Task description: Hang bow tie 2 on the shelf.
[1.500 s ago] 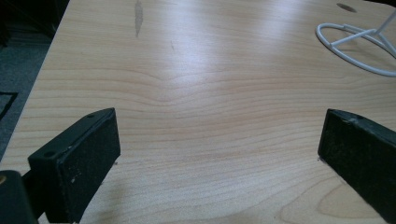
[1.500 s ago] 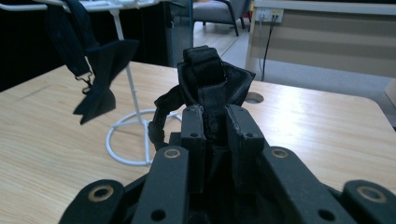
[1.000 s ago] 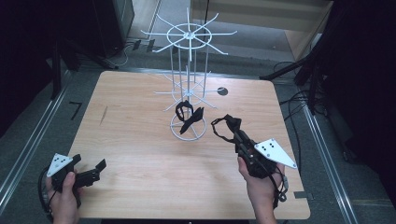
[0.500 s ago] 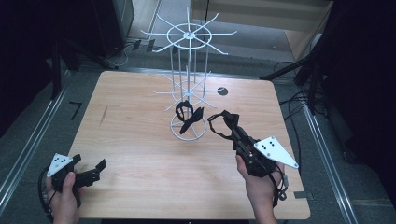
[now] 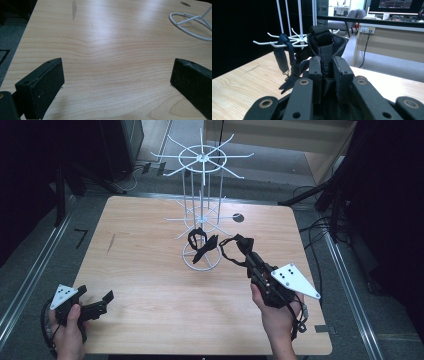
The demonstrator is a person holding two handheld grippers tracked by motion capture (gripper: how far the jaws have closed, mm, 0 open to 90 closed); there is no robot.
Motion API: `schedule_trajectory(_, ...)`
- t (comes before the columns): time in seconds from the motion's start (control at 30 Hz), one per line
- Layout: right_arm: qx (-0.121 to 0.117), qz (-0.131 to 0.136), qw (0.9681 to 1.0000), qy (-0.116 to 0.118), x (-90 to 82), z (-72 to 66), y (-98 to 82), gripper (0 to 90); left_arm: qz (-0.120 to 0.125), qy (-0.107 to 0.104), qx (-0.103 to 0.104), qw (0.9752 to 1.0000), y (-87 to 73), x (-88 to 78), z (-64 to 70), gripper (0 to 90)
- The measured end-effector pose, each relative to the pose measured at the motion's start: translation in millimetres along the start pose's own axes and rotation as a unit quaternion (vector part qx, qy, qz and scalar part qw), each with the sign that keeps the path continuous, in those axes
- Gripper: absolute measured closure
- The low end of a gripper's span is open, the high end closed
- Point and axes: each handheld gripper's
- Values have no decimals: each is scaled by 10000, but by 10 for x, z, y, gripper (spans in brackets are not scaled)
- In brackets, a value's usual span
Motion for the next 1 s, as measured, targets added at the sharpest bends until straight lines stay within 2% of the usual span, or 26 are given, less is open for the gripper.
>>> schedule_trajectory(0.23,-2,41,10000,30,49,-28,57,783,0,-5,2,10000,0,-1,-2,0)
schedule_trajectory(0.63,29,5,10000,54,211,-1,122,783,1,-7,-1,10000,0,0,-1,0)
schedule_trajectory(1.0,305,-111,9994,109,414,81,111,783,18,4,-15,10000,-1,1,-1,0)
Point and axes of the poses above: each handheld gripper's, and its own axes: x roughly forward along the jaws, y roughly out of its top, z roughly to its right, and after that the axes turned 11 degrees about x, right-handed
